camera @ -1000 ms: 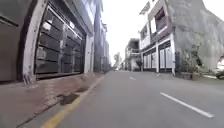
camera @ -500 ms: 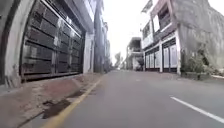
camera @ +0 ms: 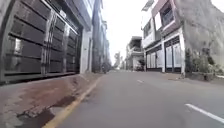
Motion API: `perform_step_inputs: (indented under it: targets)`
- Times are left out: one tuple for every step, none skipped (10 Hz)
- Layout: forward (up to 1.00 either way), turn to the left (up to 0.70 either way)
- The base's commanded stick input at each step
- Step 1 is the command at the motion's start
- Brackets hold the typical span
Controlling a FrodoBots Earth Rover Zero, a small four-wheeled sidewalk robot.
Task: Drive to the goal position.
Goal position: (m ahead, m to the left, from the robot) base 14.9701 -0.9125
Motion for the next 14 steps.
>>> perform_step_inputs:
  targets:
    - [1.00, -0.36]
    - [1.00, 0.00]
    - [1.00, 0.00]
    - [1.00, 0.00]
    - [1.00, 0.00]
    - [1.00, 0.00]
    - [1.00, 0.00]
    - [1.00, 0.00]
    - [1.00, 0.00]
    - [1.00, 0.00]
    - [1.00, 0.00]
    - [1.00, 0.00]
    - [1.00, 0.00]
    - [1.00, 0.00]
